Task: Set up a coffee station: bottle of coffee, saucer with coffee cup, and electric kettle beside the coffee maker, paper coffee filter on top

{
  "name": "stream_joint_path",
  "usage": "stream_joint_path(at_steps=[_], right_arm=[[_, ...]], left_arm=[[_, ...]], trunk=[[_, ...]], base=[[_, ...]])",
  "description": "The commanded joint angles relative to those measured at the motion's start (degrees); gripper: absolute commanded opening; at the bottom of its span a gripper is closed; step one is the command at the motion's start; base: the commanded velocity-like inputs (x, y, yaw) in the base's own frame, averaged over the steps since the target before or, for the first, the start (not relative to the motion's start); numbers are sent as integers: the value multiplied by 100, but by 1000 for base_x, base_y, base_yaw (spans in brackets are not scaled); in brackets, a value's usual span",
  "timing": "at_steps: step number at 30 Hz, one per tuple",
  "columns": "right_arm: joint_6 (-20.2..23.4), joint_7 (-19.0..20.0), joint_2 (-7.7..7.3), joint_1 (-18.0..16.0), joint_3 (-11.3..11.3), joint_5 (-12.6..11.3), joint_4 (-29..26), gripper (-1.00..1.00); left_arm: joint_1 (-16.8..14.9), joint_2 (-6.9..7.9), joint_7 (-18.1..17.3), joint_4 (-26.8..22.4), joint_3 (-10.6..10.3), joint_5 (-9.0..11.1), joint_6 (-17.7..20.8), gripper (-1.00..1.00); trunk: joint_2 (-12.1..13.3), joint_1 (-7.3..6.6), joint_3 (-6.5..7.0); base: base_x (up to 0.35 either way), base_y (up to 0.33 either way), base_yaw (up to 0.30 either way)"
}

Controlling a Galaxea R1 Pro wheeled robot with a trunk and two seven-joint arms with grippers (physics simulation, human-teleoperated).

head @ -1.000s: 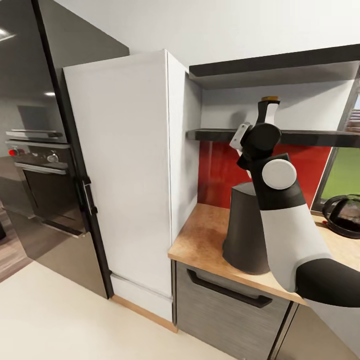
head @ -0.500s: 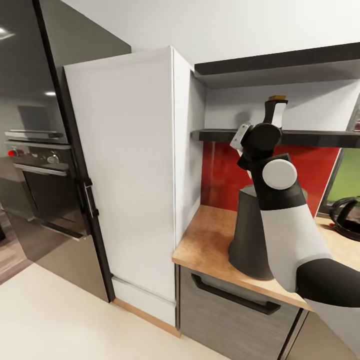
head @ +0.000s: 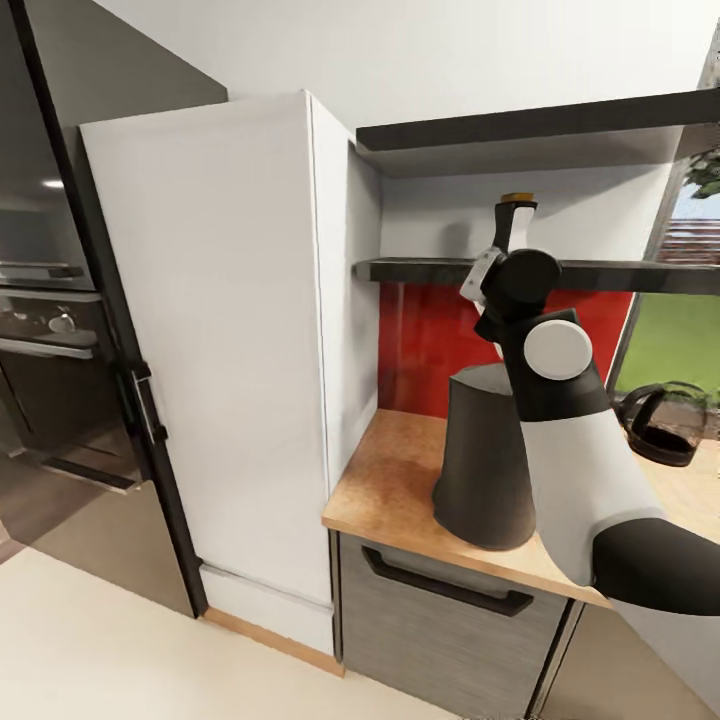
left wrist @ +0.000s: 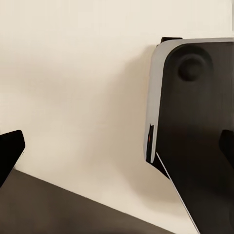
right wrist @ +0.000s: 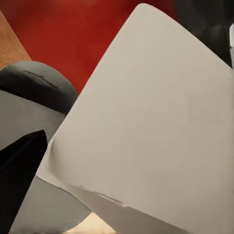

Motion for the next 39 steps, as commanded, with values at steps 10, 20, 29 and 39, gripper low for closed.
stream_joint_path(at_steps=[10,20,29,39], right_arm=[[56,39,6,1,13,39,41,-100],[59,-5,7,19,16,39,50,-100],[70,-18,7,23,19,30,318,-100],[82,-764,15,23,15,5,820,-100]], left_arm=[[6,2,-1,-10,-3,18,-7,100],[6,-9,-1,-10,-12,4,-7,100],[6,-9,-1,-10,-4,-1,-7,100],[6,-9,-1,-10,-3,8,-7,100]], trunk=[[-3,2,-1],[-3,2,-1],[-3,2,-1],[-3,2,-1]], base=[[86,38,-23],[127,88,0],[53,1,0],[11,0,0]])
